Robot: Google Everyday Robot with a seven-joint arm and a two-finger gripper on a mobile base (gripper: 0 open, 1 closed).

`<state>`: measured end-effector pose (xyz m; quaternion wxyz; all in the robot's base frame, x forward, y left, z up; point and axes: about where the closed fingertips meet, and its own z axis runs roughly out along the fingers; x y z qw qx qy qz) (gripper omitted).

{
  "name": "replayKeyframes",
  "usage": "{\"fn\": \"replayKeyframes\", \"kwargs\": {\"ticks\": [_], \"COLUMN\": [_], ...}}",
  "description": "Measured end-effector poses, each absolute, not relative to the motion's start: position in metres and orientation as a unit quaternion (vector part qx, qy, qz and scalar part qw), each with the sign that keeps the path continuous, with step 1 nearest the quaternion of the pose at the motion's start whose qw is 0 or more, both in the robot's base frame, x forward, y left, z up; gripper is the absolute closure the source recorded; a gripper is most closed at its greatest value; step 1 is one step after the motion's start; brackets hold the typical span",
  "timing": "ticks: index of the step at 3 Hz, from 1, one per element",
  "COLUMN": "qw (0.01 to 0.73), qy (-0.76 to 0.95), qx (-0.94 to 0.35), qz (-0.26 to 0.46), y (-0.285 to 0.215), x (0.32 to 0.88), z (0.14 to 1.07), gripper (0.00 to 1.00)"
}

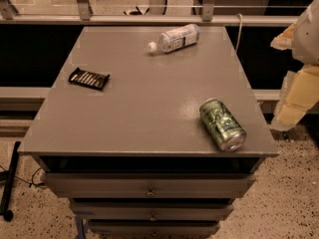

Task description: Place green can upright

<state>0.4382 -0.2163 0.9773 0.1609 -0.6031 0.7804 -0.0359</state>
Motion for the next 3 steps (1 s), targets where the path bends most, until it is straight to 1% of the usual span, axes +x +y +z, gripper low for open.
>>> {"fn": "replayKeyframes", "kwargs": {"ticks": [2,3], "qw": [0.169,0.171], "qy": [0.786,0.801], "qx": [-0.594,-0.572], "qz": [-0.035,-0.051], "y": [-0.211,-0.188], "x": [0.437,0.441], "z": [0.976,0.957], "gripper": [0.0,0.0]}}
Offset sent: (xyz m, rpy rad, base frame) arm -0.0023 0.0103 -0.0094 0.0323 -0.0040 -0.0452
